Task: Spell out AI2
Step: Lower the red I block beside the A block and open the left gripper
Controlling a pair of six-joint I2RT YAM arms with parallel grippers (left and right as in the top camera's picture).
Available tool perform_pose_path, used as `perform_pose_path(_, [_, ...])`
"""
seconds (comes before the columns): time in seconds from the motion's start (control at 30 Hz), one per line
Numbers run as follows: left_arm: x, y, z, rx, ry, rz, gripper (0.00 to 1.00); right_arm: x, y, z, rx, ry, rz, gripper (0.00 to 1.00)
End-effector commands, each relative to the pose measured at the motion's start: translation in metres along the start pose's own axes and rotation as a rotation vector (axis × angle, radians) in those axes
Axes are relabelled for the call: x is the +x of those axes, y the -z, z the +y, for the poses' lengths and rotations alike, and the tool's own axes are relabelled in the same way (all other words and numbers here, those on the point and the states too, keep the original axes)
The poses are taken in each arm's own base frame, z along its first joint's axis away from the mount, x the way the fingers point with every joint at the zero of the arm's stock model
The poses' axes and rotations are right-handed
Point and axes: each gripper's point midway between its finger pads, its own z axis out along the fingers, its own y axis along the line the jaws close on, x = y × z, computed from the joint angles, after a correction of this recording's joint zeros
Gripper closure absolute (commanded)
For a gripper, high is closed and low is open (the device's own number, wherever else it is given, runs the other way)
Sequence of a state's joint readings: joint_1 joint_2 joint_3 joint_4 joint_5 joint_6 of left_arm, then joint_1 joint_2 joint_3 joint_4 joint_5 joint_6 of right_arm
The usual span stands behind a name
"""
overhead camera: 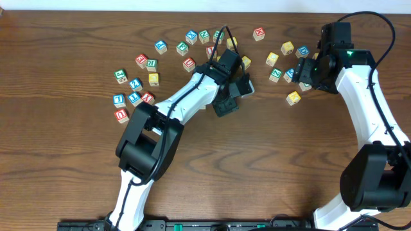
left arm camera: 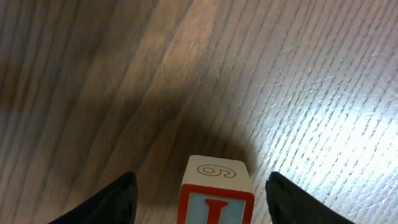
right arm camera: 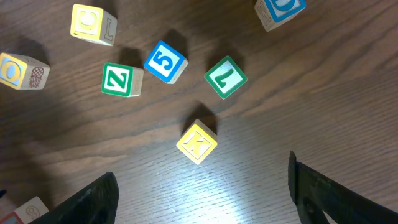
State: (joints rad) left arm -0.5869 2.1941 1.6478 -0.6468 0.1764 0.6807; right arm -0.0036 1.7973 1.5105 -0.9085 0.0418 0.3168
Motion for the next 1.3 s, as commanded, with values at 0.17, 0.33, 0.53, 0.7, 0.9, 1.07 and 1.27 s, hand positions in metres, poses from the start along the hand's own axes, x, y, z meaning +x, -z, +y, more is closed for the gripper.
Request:
perform_pose_path(0.17, [0.009,-0.008,-0.001,0.007,0.066,0.028,0.46,-0.003,0.006,-0.004,0.007,0.011,-0.019,0.16])
perform_pose_path(0.33, [0.009,-0.008,-0.001,0.005,0.145,0.028,0.56,-0.003,0.006,-0.004,0.007,0.011,-0.019,0.16])
perform_pose_path(0.53, [0.008,-0.008,0.0,0.002,0.25,0.026,0.64,-0.003,0.006,-0.005,0.01,0.011,-0.02,0.16])
perform_pose_path(0.7, [0.008,-0.008,0.0,0.0,0.353,0.025,0.64,-0.003,0.006,-0.005,0.01,0.011,-0.019,0.16])
perform_pose_path(0.9, [0.015,-0.007,0.02,-0.124,0.609,0.04,0.66,-0.003,0.006,-0.005,0.01,0.011,-0.02,0.16])
perform_pose_path(1.07, [0.022,-0.005,0.028,-0.197,0.862,0.039,0.67,-0.003,0.006,-0.005,0.01,0.011,-0.019,0.16])
perform_pose_path(1.27, [0.023,-0.005,0.028,-0.204,1.126,0.017,0.67,-0.003,0.006,-0.005,0.01,0.011,-0.019,0.16])
